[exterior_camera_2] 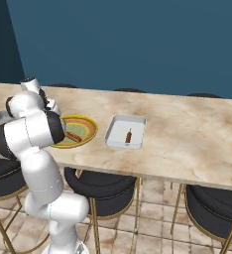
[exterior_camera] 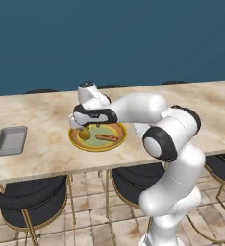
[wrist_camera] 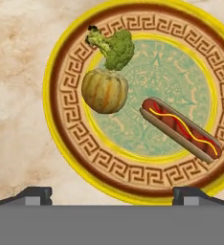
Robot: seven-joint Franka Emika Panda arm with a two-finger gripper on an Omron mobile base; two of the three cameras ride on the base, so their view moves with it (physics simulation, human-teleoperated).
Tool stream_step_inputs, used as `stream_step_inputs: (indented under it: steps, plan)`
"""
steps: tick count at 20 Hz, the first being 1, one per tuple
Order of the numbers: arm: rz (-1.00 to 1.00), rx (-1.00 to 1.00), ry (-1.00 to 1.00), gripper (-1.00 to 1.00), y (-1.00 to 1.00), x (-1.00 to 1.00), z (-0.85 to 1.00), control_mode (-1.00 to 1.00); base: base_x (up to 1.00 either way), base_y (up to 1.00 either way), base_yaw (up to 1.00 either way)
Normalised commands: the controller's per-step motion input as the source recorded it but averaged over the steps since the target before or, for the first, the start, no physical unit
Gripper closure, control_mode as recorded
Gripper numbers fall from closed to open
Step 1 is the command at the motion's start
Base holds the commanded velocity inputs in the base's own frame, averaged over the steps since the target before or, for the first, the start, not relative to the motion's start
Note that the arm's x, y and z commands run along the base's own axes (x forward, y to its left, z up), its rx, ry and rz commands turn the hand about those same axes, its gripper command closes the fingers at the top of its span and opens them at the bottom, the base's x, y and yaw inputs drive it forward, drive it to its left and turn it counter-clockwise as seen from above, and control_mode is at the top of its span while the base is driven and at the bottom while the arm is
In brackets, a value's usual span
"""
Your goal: Place one cooked food and one vegetable from the large plate to each tupperware container.
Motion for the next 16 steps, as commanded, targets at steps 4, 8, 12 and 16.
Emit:
stream_step_inputs:
  steps: [4,8,12,16]
  plan:
    - [0.0,0.0,-0.01,-1.0,0.13,0.19,-0.48,-1.0,0.0,0.0,0.0]
    - [0.0,0.0,-0.04,-1.0,-0.03,0.37,-0.33,-1.0,0.0,0.0,0.0]
    - [0.0,0.0,0.0,-1.0,-0.02,0.41,-0.11,-1.0,0.0,0.0,0.0]
    - [0.0,0.0,0.0,-1.0,0.0,0.36,0.0,-1.0,0.0,0.0,0.0]
